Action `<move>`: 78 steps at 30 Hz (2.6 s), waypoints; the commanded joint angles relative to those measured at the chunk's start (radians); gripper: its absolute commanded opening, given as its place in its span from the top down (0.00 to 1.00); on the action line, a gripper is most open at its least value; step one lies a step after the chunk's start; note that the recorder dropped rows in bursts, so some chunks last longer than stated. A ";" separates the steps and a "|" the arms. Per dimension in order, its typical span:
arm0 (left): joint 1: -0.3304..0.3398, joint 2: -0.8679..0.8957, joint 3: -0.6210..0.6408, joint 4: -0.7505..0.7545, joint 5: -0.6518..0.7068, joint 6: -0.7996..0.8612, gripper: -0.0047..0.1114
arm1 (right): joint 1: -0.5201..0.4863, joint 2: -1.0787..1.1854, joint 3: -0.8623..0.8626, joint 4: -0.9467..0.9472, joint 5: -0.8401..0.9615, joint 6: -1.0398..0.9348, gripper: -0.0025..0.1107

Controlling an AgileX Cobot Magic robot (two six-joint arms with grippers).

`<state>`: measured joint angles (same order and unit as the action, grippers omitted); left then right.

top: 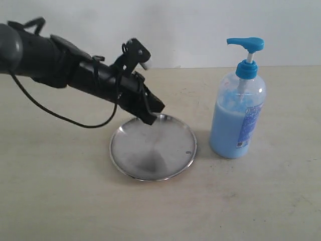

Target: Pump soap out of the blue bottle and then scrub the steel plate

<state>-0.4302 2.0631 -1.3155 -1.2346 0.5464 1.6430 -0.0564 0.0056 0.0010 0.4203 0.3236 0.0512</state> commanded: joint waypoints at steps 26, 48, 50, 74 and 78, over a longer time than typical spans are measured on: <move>0.084 -0.127 -0.012 0.603 0.027 -0.459 0.93 | 0.149 -0.006 -0.001 -0.007 -0.002 -0.006 0.97; 0.210 -1.027 0.935 0.645 -0.590 -0.468 0.93 | 0.265 -0.006 -0.001 -0.007 -0.002 -0.006 0.97; 0.210 -1.086 0.935 0.645 -0.513 -0.468 0.93 | 0.265 -0.006 -0.001 -0.007 -0.002 -0.006 0.97; 0.240 -1.635 1.106 1.329 -0.403 -1.223 0.93 | 0.265 -0.006 -0.001 -0.007 -0.002 -0.006 0.97; 0.240 -1.635 1.153 1.252 -0.403 -1.223 0.93 | 0.265 -0.006 -0.001 -0.007 0.002 -0.006 0.97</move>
<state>-0.1861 0.4333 -0.1928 0.0547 0.1524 0.4305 0.2090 0.0049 0.0010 0.4187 0.3236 0.0512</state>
